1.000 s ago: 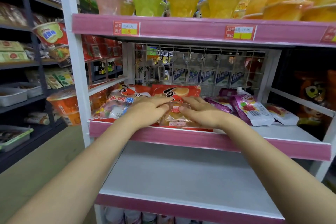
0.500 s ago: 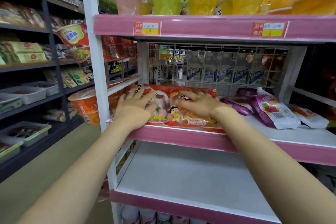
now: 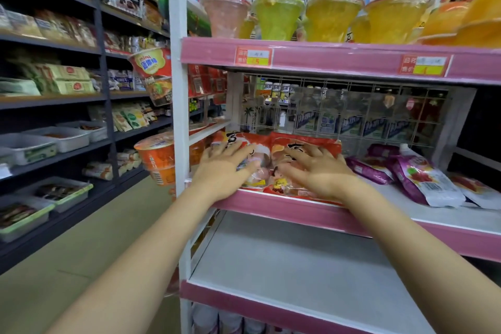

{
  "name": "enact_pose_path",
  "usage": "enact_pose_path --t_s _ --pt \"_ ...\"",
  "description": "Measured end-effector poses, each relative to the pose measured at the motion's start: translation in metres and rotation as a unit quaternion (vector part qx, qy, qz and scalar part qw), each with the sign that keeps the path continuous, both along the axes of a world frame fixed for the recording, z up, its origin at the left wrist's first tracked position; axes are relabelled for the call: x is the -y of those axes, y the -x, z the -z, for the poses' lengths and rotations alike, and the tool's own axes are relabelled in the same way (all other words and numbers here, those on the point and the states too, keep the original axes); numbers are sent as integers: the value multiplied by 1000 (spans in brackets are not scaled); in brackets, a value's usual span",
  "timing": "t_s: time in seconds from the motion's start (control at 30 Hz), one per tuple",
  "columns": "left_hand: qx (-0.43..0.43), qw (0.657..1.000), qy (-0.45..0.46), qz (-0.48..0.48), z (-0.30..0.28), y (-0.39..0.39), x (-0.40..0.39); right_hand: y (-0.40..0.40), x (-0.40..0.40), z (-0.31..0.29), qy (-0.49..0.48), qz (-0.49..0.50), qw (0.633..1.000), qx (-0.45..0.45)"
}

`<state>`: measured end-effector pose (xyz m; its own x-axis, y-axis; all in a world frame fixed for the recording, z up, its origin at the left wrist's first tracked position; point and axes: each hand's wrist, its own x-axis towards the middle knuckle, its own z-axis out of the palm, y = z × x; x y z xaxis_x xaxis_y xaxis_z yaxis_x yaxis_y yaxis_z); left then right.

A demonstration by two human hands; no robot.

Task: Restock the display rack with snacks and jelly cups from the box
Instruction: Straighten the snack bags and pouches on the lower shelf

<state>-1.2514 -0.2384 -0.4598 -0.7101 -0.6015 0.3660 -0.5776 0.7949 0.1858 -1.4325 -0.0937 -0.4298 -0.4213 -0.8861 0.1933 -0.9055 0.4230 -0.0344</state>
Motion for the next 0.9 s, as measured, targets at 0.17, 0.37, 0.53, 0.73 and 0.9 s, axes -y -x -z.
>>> enact_pose_path --t_s 0.17,0.37,0.53,0.73,0.9 --pt "15 997 68 10 11 1 -2 -9 -2 8 18 -12 998 -64" --pt "18 997 76 5 11 2 -3 -8 0 8 23 -26 998 -43" --pt "-29 998 54 -21 3 9 -15 3 -45 -7 197 -134 957 166" --pt "-99 982 95 131 -23 91 -115 96 -122 -17 252 146 945 152" --pt "46 996 44 63 -9 132 -132 148 -152 -3 145 253 948 129"
